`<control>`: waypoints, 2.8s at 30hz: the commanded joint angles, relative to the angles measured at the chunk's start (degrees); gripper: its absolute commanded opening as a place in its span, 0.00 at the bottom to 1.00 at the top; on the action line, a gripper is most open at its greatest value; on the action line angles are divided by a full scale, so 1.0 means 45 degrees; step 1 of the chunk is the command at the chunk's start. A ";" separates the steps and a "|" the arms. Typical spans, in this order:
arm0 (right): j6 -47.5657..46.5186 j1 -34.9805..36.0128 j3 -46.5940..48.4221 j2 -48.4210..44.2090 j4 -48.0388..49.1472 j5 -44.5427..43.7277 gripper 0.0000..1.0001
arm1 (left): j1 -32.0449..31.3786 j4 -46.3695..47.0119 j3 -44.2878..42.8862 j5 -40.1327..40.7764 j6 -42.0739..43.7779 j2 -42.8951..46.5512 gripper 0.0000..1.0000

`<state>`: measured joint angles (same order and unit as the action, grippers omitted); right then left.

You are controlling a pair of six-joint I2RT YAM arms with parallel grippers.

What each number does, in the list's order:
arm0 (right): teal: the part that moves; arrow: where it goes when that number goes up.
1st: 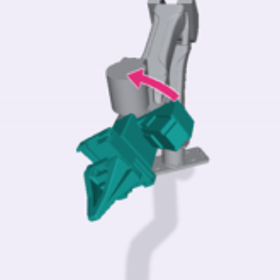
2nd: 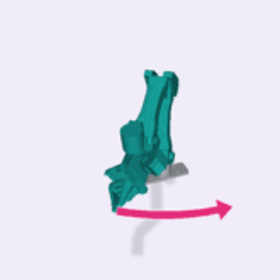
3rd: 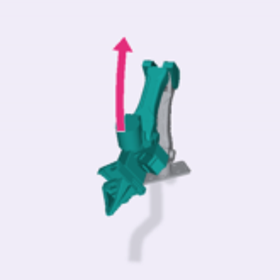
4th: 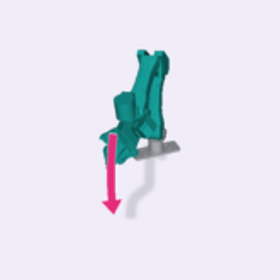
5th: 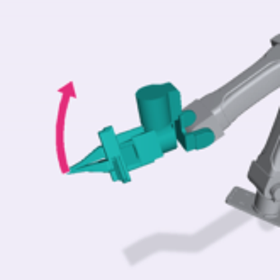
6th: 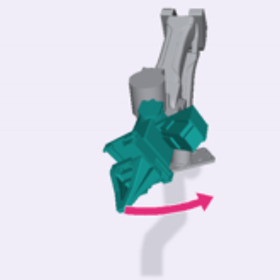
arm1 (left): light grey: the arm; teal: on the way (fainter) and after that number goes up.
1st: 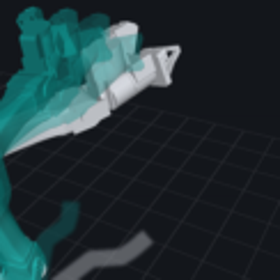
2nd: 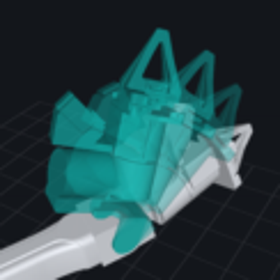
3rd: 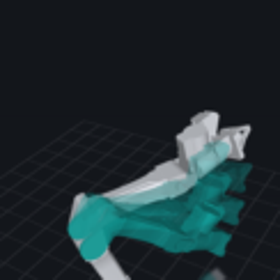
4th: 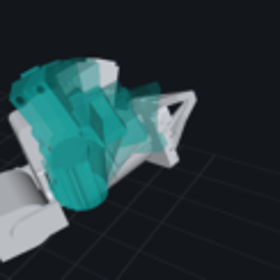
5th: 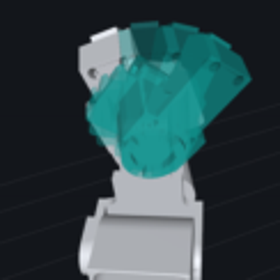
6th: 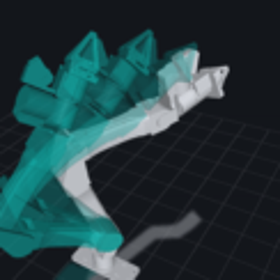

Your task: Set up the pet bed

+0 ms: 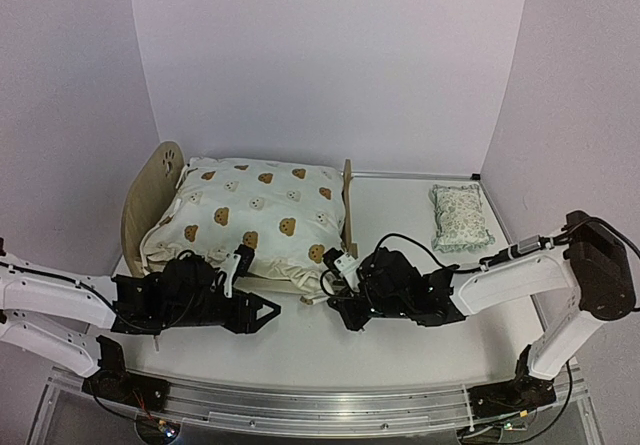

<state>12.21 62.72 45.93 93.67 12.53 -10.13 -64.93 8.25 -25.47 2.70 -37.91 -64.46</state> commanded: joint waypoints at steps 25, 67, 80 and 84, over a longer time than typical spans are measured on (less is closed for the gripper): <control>0.1008 -0.1099 0.0223 0.0285 -0.1067 0.6643 0.00 | 0.0044 1.4940 -0.0528 -0.1225 -0.0643 -0.9773 0.25; 0.2858 -0.1819 0.0161 0.2270 -0.1060 0.8802 0.00 | -0.3691 0.5421 -0.1011 0.7128 0.0248 -0.5879 0.48; -0.1140 -0.1726 -0.0820 0.1114 -0.0985 0.5464 0.00 | -0.3703 -0.1840 -0.4993 0.6759 0.1218 -0.3644 0.46; -0.1995 -0.1583 -0.0982 0.0836 -0.0881 0.5007 0.00 | -0.2444 -0.2480 -0.5739 0.4721 0.1757 -0.4109 0.39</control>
<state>7.47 55.31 44.14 97.36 17.36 18.38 -80.81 4.27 -46.73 31.28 -34.13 -82.41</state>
